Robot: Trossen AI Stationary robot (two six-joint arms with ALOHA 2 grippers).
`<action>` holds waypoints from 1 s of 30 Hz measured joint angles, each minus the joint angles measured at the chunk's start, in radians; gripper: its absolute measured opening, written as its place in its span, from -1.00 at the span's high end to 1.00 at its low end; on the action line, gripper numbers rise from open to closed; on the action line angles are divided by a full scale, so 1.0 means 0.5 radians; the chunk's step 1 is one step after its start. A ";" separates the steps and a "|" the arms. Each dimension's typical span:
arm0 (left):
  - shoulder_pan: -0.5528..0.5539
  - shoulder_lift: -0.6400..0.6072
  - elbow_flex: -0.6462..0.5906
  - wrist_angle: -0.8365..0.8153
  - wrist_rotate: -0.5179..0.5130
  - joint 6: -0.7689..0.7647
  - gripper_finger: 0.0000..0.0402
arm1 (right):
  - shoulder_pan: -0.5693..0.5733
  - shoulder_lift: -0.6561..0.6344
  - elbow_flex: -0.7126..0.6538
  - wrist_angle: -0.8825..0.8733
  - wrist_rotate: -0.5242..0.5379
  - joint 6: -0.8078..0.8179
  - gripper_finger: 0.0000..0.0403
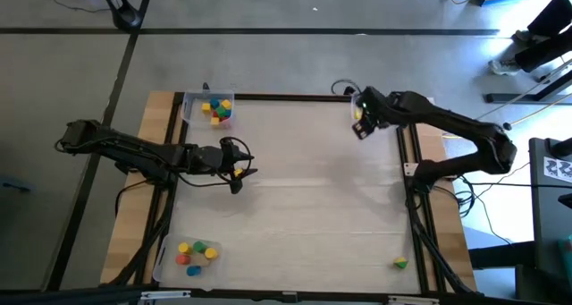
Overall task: Sort blocks by size
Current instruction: Put the green triangular prism block into the top right transparent bin
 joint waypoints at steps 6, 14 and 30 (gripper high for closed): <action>0.000 0.000 0.000 0.000 0.000 0.000 -0.05 | 0.538 -0.178 0.033 -0.185 -0.446 0.405 -0.25; 0.002 0.001 0.000 0.000 0.000 0.000 -0.05 | 1.338 -0.193 0.032 -0.178 -0.648 0.913 -0.21; 0.004 0.000 0.000 0.000 -0.001 0.025 -0.05 | 2.478 0.081 0.032 -0.155 -0.694 1.608 -0.21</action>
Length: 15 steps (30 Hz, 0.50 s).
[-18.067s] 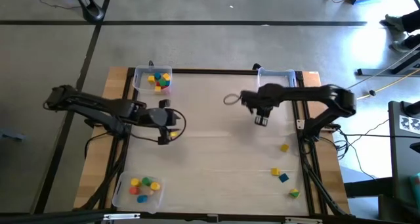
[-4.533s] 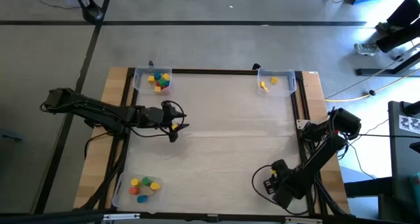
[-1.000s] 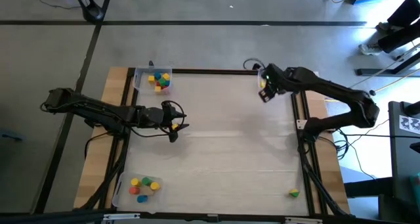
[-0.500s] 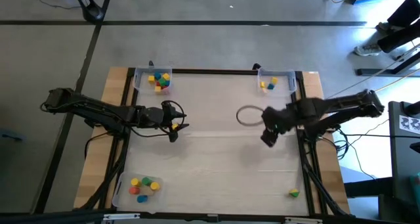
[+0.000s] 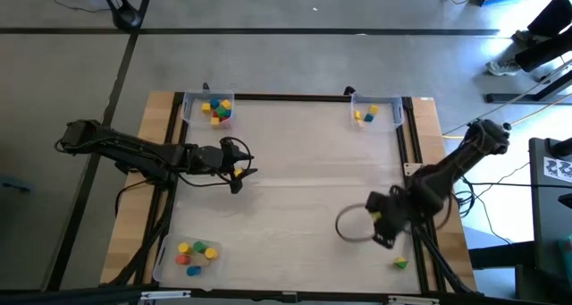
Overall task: Sort blocks by size
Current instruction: Put the green triangular prism block into the top right transparent bin
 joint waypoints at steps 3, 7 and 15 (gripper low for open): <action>0.000 0.000 0.000 0.000 0.000 0.023 -0.05 | 0.160 0.080 0.000 0.044 -0.068 0.032 -0.21; 0.000 0.000 0.000 0.000 0.000 0.028 -0.05 | 0.336 0.184 0.000 0.149 -0.207 0.193 -0.21; 0.000 0.000 0.000 -0.001 0.000 0.036 -0.05 | 0.581 0.373 0.000 0.463 -0.333 0.242 -0.21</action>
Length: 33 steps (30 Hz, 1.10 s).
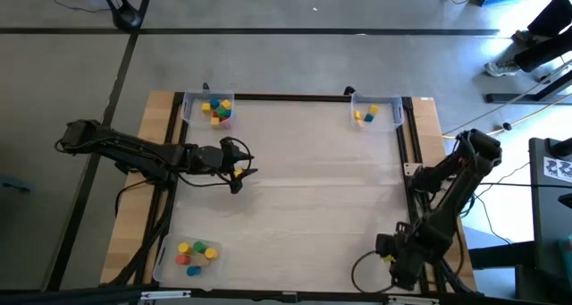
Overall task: Sort blocks by size
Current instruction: Put the green triangular prism block into the top right transparent bin
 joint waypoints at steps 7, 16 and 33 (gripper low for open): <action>0.000 0.000 0.000 0.000 0.000 0.047 -0.05 | 0.119 0.179 0.000 -0.012 -0.007 0.055 -0.21; 0.000 0.000 0.000 0.000 0.000 0.049 -0.05 | 0.163 0.314 -0.001 -0.093 -0.020 0.055 -0.21; 0.000 0.000 0.000 0.000 0.000 0.037 -0.05 | 0.157 0.488 -0.001 -0.125 -0.131 0.005 0.46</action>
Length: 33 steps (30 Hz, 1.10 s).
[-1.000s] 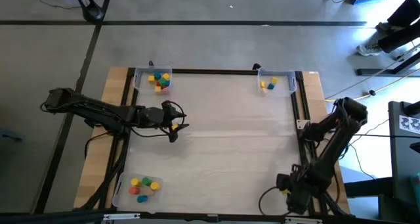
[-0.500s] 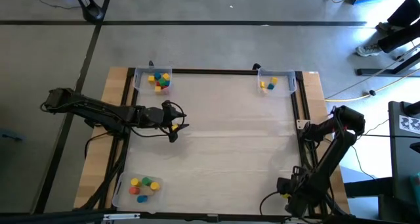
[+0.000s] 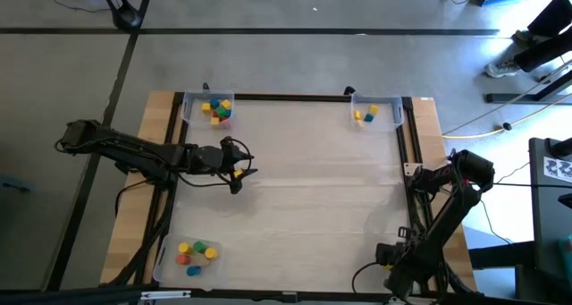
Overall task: Sort blocks by size
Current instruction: Put the green triangular prism block into the top right transparent bin
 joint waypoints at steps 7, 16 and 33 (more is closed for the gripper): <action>0.000 0.000 0.000 0.001 0.000 0.000 -0.05 | 0.000 -0.050 0.000 0.013 -0.099 -0.012 0.82; 0.000 0.001 0.000 0.001 0.000 0.008 -0.05 | -0.258 -0.356 0.001 -0.048 0.075 -0.011 0.88; 0.000 0.000 0.000 0.001 0.000 0.008 -0.05 | -1.283 -0.791 0.002 -0.616 0.691 -0.592 0.90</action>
